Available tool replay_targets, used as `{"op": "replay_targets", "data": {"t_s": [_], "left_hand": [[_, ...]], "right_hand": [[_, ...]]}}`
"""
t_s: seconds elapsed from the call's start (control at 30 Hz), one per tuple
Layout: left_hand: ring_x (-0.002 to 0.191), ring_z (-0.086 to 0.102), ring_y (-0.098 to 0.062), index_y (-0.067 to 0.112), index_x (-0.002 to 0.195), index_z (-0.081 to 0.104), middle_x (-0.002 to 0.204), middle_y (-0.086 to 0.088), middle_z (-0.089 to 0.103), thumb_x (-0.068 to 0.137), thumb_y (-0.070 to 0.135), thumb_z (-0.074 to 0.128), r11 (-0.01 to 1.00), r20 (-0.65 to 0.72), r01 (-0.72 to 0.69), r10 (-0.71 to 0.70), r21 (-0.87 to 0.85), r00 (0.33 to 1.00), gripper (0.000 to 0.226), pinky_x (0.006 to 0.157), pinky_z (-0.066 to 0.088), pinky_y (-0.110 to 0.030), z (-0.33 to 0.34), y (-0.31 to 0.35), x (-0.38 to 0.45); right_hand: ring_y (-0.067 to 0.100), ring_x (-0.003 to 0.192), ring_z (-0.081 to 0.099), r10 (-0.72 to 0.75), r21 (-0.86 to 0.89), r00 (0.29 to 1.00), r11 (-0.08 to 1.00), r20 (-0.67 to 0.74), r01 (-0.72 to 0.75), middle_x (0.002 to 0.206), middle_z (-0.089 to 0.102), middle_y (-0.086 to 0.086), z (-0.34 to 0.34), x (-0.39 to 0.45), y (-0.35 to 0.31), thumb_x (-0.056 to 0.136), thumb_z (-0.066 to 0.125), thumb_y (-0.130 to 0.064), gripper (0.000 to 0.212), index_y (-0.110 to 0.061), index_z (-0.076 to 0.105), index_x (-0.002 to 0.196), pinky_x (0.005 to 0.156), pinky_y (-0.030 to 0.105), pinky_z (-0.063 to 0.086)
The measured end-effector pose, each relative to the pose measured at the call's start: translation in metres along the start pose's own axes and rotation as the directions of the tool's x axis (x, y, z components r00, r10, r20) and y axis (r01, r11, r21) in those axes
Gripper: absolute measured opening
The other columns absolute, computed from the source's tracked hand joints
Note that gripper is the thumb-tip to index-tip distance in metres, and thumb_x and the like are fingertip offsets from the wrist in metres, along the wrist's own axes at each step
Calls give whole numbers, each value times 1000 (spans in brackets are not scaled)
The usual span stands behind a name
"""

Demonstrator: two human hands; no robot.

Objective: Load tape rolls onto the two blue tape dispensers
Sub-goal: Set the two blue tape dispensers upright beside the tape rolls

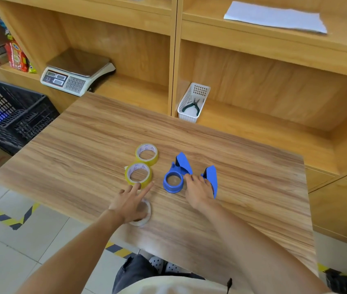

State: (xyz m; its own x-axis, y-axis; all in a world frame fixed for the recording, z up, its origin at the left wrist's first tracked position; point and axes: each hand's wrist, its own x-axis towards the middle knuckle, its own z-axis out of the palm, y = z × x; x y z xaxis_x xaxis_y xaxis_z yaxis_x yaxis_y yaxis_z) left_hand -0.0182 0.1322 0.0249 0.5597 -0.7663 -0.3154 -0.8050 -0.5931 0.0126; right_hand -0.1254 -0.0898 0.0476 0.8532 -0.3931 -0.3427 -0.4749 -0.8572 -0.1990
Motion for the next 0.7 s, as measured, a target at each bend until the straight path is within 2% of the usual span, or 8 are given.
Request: {"op": "replay_targets", "data": {"t_s": [0.07,0.17,0.27,0.33,0.4,0.5,0.63,0.7], "left_hand": [[111,55,-28,34,152,0,130,-7,49,81,53,58,999,-91,-29,26,-30,996,94,84,50,-40,-5,6,8],[108,58,-30,23,152,26,122,-8,54,82,39,63,996,-134,-82,79,-18,988,80,83,50,-41,-16,22,26],[110,59,-31,18,146,39,124,-7,57,81,40,66,988,-195,-154,149,-12,969,74,82,50,-43,-28,48,48],[125,52,-29,20,152,30,139,-6,51,87,46,61,979,-209,-201,192,-24,959,76,94,46,-43,-33,69,63],[140,35,-27,22,156,15,154,-4,36,92,50,53,972,-180,-235,228,-15,957,80,107,35,-43,-32,87,73],[148,21,-25,18,156,5,161,-3,26,92,48,52,959,-165,-281,280,15,946,85,115,24,-44,-31,112,88],[151,7,-23,11,155,-3,164,-4,13,89,57,50,963,-70,-260,265,74,962,96,120,6,-45,-28,138,103],[151,2,-23,10,155,-7,164,-4,9,87,61,51,963,-23,-239,244,126,969,103,120,3,-46,-24,147,109]], "right_hand": [[27,136,35,5,2,1000,1000,-8,-5,143,43,5,-5,1,3,90,48,-7,56,-16,33,143,116,47,25],[26,137,32,27,27,999,999,-16,-27,145,41,4,-5,2,10,88,50,-7,63,-19,29,146,116,46,24],[27,142,25,65,18,997,998,-50,-65,149,37,3,-5,0,22,87,55,-17,69,-21,23,148,116,45,24],[28,146,19,91,13,995,996,-44,-90,156,27,5,-7,-4,34,87,58,-23,79,-20,14,153,117,45,22],[27,148,14,120,8,992,993,-25,-120,162,14,4,-8,-7,45,88,55,-22,84,-21,5,155,117,44,21],[27,149,12,168,20,986,986,-12,-168,164,5,3,-4,-11,62,91,53,-21,85,-24,-2,156,117,43,22],[29,146,19,222,91,975,971,20,-223,163,6,6,3,-17,77,96,50,-28,78,-29,0,155,115,44,24],[30,144,24,228,103,973,968,32,-230,161,14,7,8,-18,85,98,46,-31,74,-30,-1,155,113,44,27]]}}
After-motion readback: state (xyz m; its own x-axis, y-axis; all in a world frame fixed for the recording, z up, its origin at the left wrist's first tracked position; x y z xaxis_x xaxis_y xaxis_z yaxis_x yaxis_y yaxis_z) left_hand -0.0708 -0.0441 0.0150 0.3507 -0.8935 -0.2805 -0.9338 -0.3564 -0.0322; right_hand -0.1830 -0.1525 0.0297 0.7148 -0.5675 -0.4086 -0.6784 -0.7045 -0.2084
